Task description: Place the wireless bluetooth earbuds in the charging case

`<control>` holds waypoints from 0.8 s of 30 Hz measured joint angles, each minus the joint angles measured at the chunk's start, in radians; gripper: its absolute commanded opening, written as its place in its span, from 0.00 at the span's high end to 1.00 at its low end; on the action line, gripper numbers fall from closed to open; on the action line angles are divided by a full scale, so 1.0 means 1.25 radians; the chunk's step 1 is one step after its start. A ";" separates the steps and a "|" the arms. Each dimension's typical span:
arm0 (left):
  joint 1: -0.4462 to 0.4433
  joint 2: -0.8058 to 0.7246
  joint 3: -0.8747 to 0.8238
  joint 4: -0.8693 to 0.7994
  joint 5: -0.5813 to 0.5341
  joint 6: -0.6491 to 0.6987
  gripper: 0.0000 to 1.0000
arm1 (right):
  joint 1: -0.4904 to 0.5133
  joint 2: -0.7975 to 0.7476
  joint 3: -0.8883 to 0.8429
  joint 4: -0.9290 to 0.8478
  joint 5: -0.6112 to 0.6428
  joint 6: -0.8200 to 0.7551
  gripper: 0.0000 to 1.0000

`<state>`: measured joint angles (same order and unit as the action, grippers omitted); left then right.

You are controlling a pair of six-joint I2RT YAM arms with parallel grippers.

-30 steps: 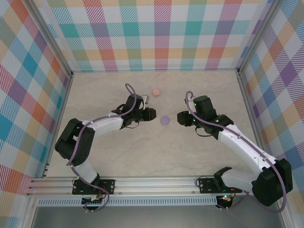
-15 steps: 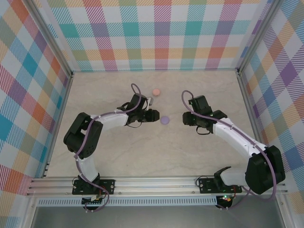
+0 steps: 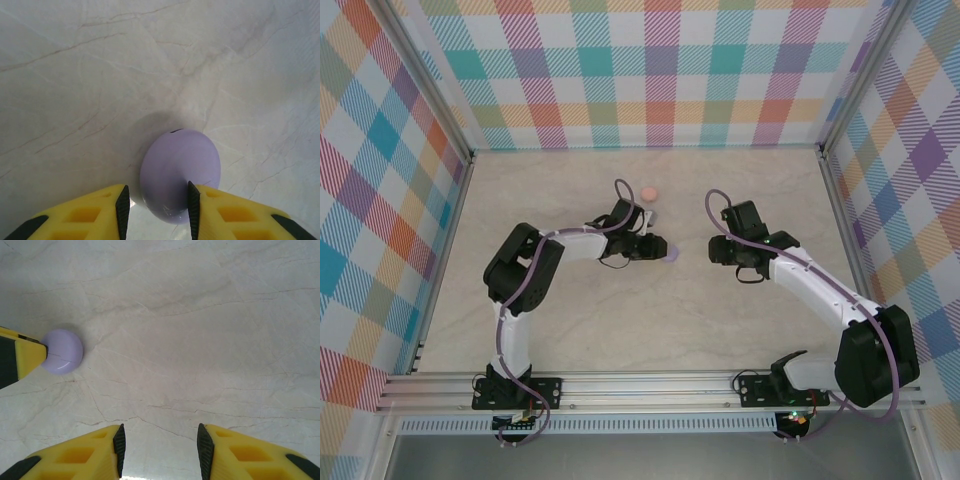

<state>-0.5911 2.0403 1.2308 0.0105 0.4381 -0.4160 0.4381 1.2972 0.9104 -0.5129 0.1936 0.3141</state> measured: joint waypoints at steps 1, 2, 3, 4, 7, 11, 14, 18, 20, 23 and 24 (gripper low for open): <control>0.000 0.005 0.007 0.003 0.002 -0.003 0.65 | 0.000 0.000 0.000 -0.001 0.000 0.000 0.55; 0.000 0.009 0.013 0.004 0.004 -0.006 0.66 | 0.000 0.000 0.000 -0.002 -0.001 0.000 0.54; 0.000 0.013 0.016 0.008 0.005 -0.009 0.66 | 0.000 0.000 0.000 -0.003 -0.001 0.000 0.55; 0.000 0.016 0.020 0.009 0.006 -0.010 0.66 | 0.000 0.001 0.000 -0.004 -0.002 0.000 0.55; 0.000 0.020 0.026 0.013 0.005 -0.012 0.67 | 0.000 0.004 0.000 -0.004 -0.002 0.000 0.54; 0.000 0.020 0.026 0.012 -0.003 -0.012 0.60 | -0.003 0.004 0.000 -0.004 0.002 0.006 0.54; 0.000 0.006 0.022 -0.004 -0.030 -0.003 0.53 | -0.009 0.003 -0.001 -0.003 0.025 0.012 0.52; 0.004 -0.087 -0.018 -0.040 -0.083 0.019 0.45 | -0.023 -0.004 -0.019 -0.001 0.085 0.021 0.48; 0.009 -0.162 -0.047 -0.052 -0.115 0.031 0.42 | -0.035 -0.015 -0.036 0.004 0.119 0.021 0.47; 0.021 -0.289 -0.088 -0.076 -0.188 0.052 0.36 | -0.061 -0.029 -0.063 0.021 0.170 0.017 0.44; 0.027 -0.331 -0.101 -0.086 -0.219 0.061 0.34 | -0.070 -0.030 -0.071 0.030 0.184 0.014 0.43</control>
<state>-0.5571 1.6264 1.1049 -0.0971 0.1638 -0.3401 0.3504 1.2594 0.8215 -0.4759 0.4240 0.3317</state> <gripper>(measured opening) 0.634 0.557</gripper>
